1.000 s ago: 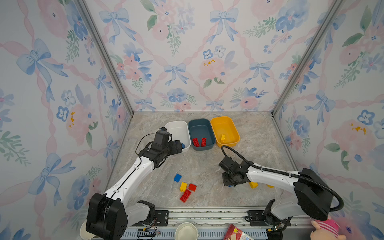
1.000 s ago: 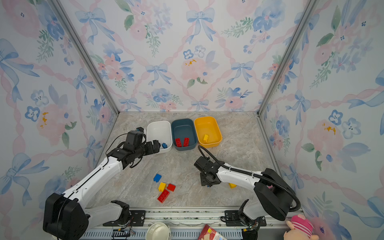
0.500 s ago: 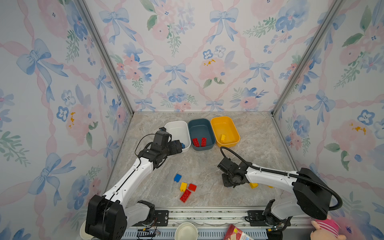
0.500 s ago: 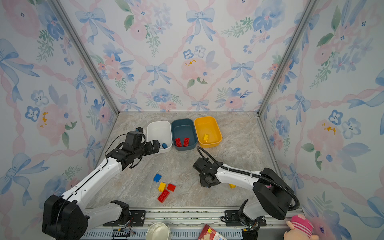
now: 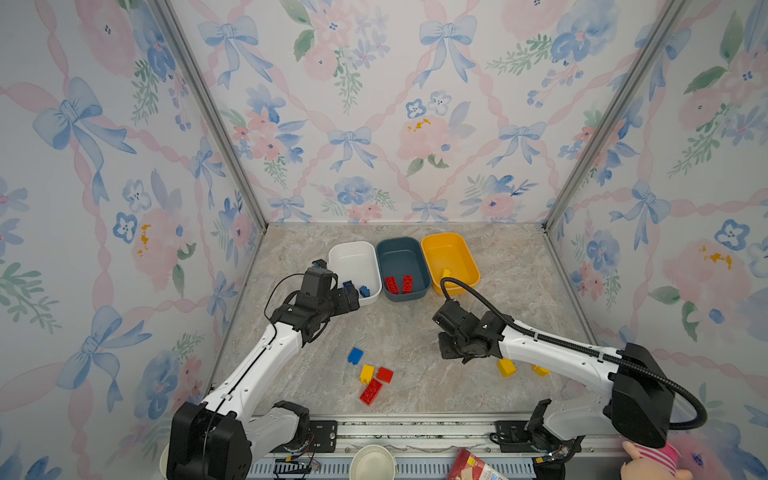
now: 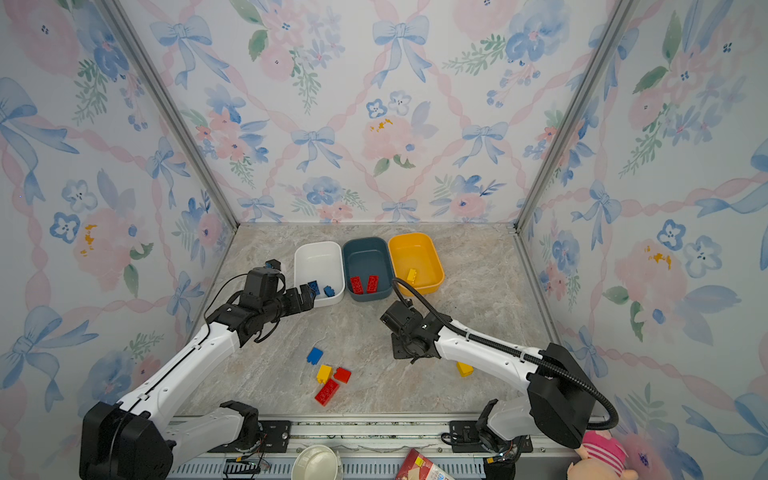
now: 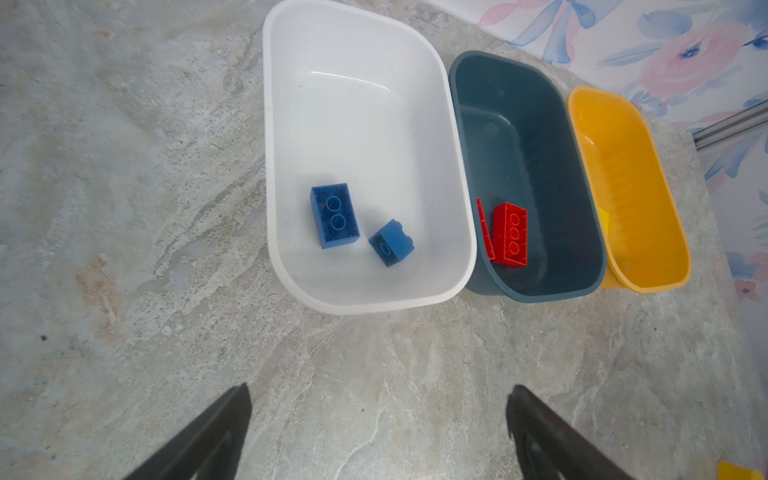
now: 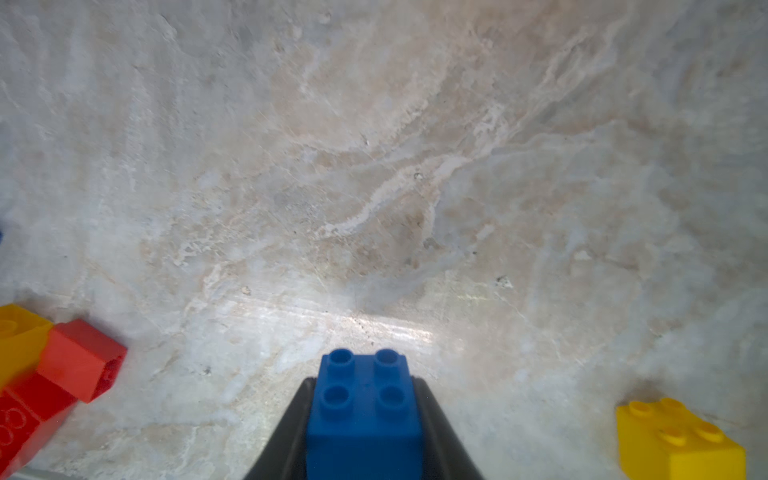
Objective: Sort the legos into containers by color
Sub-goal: 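Carry the blue brick over the white bin and open the right gripper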
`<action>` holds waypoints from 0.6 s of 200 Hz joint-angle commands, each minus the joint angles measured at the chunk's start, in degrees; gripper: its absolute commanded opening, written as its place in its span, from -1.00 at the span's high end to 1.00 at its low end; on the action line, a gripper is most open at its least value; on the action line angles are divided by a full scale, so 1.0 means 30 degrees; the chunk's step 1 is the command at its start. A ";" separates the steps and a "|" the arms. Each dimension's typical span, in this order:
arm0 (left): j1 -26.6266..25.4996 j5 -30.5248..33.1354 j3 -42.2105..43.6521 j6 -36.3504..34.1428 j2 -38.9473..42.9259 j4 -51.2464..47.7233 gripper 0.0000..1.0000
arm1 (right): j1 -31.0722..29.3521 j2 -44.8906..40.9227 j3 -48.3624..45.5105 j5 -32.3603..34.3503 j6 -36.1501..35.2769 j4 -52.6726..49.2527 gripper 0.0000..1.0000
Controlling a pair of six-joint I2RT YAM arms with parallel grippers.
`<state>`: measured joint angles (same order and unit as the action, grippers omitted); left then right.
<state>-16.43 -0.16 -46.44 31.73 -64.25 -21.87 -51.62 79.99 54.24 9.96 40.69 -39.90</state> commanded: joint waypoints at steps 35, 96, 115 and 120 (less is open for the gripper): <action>0.0588 -0.0449 0.0877 0.0102 0.1209 0.0141 -0.96 | -0.0227 0.1809 0.3833 0.0186 -0.1517 -0.0397 0.31; 0.0989 -0.0761 0.1525 0.0179 0.1781 0.0203 -0.96 | -0.0168 0.5412 0.8620 -0.0747 -0.3614 0.0323 0.31; 0.1051 -0.0844 0.1529 0.0095 0.1882 0.0209 -0.96 | -0.0139 0.6664 1.0005 -0.1100 -0.3970 0.0764 0.31; 0.1079 -0.0850 0.1537 0.0106 0.1900 0.0211 -0.96 | -0.0135 0.7001 1.0336 -0.1228 -0.4026 0.0862 0.31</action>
<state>-13.76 -1.63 -42.50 31.73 -59.77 -21.69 -51.59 96.92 80.62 8.05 31.51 -38.74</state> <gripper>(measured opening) 0.979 0.348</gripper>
